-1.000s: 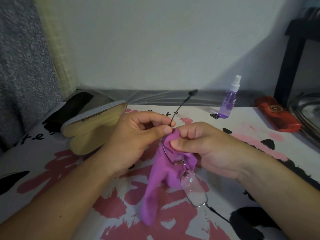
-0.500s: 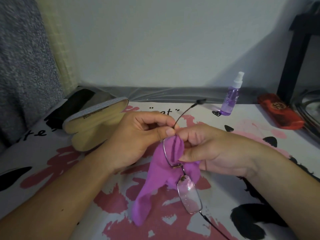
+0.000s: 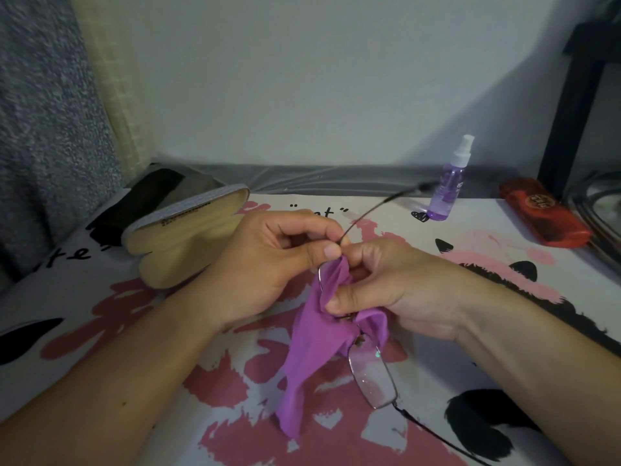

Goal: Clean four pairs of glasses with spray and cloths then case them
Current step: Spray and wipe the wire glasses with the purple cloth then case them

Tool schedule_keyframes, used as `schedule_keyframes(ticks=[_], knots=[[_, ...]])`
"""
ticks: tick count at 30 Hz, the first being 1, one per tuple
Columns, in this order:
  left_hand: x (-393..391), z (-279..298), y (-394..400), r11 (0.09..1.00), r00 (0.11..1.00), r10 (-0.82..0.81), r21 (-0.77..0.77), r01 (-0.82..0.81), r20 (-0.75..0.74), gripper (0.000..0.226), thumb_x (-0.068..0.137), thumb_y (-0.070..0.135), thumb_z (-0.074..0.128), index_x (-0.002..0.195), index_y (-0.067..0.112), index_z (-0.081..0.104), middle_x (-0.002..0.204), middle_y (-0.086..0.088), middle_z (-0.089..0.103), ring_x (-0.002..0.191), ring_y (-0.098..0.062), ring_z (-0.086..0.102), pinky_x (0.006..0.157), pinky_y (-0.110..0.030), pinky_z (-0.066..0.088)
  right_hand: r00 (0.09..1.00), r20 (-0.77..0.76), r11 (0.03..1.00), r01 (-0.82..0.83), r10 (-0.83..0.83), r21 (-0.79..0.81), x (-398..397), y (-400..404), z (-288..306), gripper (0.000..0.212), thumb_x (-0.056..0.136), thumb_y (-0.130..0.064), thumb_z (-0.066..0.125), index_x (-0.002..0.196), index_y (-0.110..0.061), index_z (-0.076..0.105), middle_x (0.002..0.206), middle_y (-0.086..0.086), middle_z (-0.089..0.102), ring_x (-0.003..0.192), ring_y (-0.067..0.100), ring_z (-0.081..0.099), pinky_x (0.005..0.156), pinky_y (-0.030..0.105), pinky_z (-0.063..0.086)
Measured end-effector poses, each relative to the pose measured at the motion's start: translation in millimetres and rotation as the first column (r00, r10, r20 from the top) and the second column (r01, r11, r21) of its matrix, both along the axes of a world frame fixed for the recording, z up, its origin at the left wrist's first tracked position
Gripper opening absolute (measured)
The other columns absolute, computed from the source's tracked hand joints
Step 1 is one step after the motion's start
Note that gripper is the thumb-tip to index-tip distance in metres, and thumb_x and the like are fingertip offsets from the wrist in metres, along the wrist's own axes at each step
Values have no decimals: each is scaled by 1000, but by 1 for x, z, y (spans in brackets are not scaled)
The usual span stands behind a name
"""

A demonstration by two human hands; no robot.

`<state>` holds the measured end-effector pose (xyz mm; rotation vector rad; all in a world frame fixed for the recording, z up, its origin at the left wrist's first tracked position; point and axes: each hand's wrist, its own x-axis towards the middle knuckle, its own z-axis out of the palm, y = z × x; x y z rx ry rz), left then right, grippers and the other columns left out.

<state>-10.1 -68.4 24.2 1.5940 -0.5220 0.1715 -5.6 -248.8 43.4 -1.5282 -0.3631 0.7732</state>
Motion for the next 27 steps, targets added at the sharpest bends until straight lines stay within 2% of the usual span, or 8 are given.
schedule_keyframes(ticks=[4,7,13,15,17,20,23,27], knots=[[0,1,-1,1000,1000,20,-9,-20,-1,13,78,4,70,88,11,74,81,7,75,78,-2,69,74,-14,52,994,82,997,74,-74,-4,-5,4,-1,18,63,-7,81,79,-8,72,71,5,73,68,14,71,69,22,59],[1,1,1,999,999,45,-30,-45,-15,15,77,9,72,84,20,79,82,6,76,81,-5,70,77,-17,53,983,131,992,125,-125,9,-5,9,-5,22,58,-23,82,76,-12,77,71,5,73,66,14,69,68,22,58],[2,0,2,998,999,31,-46,-33,-31,16,77,11,73,83,24,81,83,6,76,81,-6,70,76,-17,53,973,164,987,160,-161,16,-7,15,-11,20,63,-38,78,70,-20,77,61,-3,64,58,8,59,63,21,49],[2,1,2,999,999,28,-16,-28,-26,14,77,10,72,85,20,79,82,6,76,79,-5,70,75,-17,53,980,152,991,132,-132,8,-6,14,-11,11,68,-33,79,71,-22,77,64,-2,66,61,9,60,66,21,51],[2,0,3,1000,999,26,12,-26,-25,13,77,8,72,88,13,75,82,6,76,79,-5,70,76,-16,53,987,134,996,85,-86,13,-4,11,-12,3,80,-15,78,78,-17,77,72,3,69,69,12,64,72,22,53],[2,0,5,1000,1000,13,24,-12,-25,13,78,6,71,90,9,74,83,6,76,80,-5,70,77,-17,53,995,99,999,-11,6,43,0,4,-12,15,88,4,68,88,-10,73,84,8,71,82,17,67,83,26,56],[2,-2,3,999,1000,0,37,1,-19,12,79,4,70,89,10,74,81,8,75,79,-2,68,77,-15,52,989,-14,979,-147,150,141,4,-3,-14,19,93,10,58,90,-6,68,86,9,66,79,16,65,79,27,55],[1,-3,2,1000,999,3,11,-3,-40,12,78,3,70,88,8,74,80,8,75,78,-2,68,76,-15,52,943,-143,937,-264,300,227,11,-9,-13,24,90,10,52,107,0,65,97,14,65,85,22,67,79,33,58]])
